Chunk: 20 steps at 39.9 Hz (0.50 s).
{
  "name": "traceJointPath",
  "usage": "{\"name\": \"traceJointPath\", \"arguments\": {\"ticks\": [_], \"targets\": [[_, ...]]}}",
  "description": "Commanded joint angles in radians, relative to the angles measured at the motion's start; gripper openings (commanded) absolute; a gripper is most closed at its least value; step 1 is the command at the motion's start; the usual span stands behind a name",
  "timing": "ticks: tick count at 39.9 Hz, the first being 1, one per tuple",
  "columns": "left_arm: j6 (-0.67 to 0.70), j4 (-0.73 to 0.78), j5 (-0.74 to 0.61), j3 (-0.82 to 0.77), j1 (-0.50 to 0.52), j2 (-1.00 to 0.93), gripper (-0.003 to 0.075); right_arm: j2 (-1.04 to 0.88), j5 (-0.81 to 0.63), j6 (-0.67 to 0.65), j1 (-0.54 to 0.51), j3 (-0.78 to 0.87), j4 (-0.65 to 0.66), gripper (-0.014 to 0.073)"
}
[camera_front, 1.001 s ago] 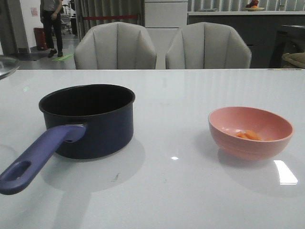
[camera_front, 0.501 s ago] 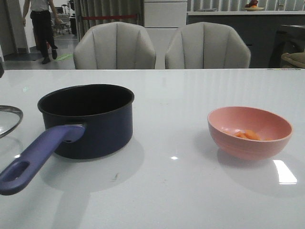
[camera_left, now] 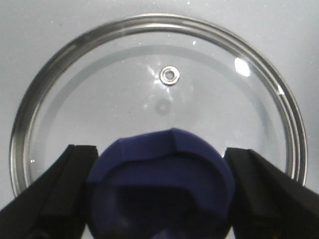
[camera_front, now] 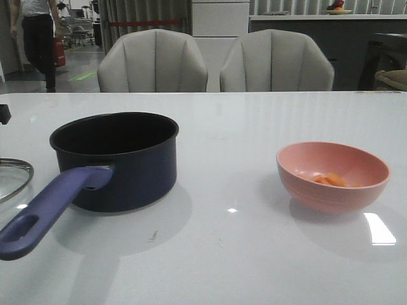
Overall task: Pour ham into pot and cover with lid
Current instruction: 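Set the glass lid down on the table beside the saucepan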
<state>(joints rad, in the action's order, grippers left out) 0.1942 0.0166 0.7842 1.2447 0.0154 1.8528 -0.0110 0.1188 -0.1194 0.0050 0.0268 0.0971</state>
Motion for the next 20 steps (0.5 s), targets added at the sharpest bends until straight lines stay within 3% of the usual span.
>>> {"name": "traceJointPath", "arguments": {"ticks": [1,20], "targets": [[-0.001,-0.005,-0.041,0.024,-0.004,-0.046,0.0496,-0.019,-0.076,0.000,-0.006,-0.005,0.011,0.0143],[-0.001,0.017,-0.039,0.038,-0.004,-0.036,0.0561,-0.019,-0.076,0.000,-0.006,-0.005,0.011,0.0143]]}}
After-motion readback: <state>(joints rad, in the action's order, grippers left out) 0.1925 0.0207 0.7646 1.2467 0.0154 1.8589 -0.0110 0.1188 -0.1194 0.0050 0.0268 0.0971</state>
